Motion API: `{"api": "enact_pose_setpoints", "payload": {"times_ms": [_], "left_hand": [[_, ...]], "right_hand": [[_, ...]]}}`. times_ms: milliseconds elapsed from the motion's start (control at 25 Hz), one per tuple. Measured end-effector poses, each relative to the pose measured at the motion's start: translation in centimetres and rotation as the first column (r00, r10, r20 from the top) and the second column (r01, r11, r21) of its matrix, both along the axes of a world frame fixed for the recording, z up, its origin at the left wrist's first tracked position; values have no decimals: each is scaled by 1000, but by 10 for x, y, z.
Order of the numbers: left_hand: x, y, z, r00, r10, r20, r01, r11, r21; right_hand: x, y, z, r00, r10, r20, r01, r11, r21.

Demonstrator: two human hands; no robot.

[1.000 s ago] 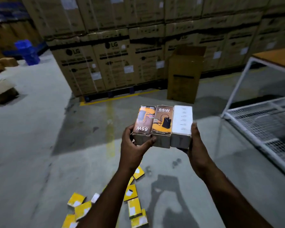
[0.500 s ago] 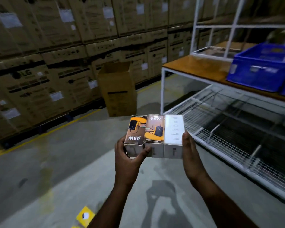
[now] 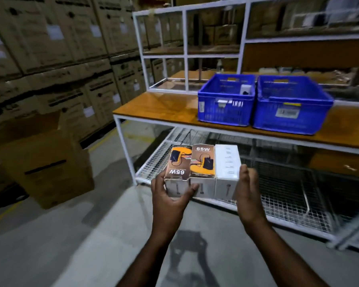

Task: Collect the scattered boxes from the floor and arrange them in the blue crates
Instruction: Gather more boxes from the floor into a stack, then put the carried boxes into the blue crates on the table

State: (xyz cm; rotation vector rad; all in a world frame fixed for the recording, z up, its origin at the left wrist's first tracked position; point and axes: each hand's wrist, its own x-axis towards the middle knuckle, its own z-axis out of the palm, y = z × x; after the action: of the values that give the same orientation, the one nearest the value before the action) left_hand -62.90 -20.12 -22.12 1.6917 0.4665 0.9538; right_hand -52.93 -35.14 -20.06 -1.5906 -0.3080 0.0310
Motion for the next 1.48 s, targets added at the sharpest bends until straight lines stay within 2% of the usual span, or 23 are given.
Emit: {"api": "enact_pose_setpoints", "payload": {"times_ms": [120,360,560,680,800,920,1040,1280,1400,1480], "left_hand": [[59,29,10,995,-103,8,103,995,19],[161,69,11,983,-182,5,182,983,-1],[252,97,14,986,-168,12,167,986,27],[316,113,32,987,-162,-2,162,986,33],[386,132,50,989,-145,38,142,986,83],[443,143,61,990,-138,10,135,984,118],[500,164,78,987,-161,-26,163,961,222],[613,211,106,962,-177,-209,242,909,340],[664,241,116,933,-85,-351,224,898,378],[693,259,125,850,-26,-526,290,857,426]], "right_hand": [[42,18,9,1000,19,24,-20,999,28],[127,53,-1,991,33,130,-33,999,1],[230,89,-6,978,8,209,-9,1000,6],[300,105,12,969,-37,245,34,999,15],[378,117,28,946,-30,323,29,1000,9],[438,126,46,937,-28,347,40,999,-27],[493,133,64,927,-35,373,62,996,-61],[610,162,96,950,-27,312,57,994,-90],[660,190,109,990,-2,138,19,992,-126],[691,208,113,999,45,-8,-46,985,-168]]}}
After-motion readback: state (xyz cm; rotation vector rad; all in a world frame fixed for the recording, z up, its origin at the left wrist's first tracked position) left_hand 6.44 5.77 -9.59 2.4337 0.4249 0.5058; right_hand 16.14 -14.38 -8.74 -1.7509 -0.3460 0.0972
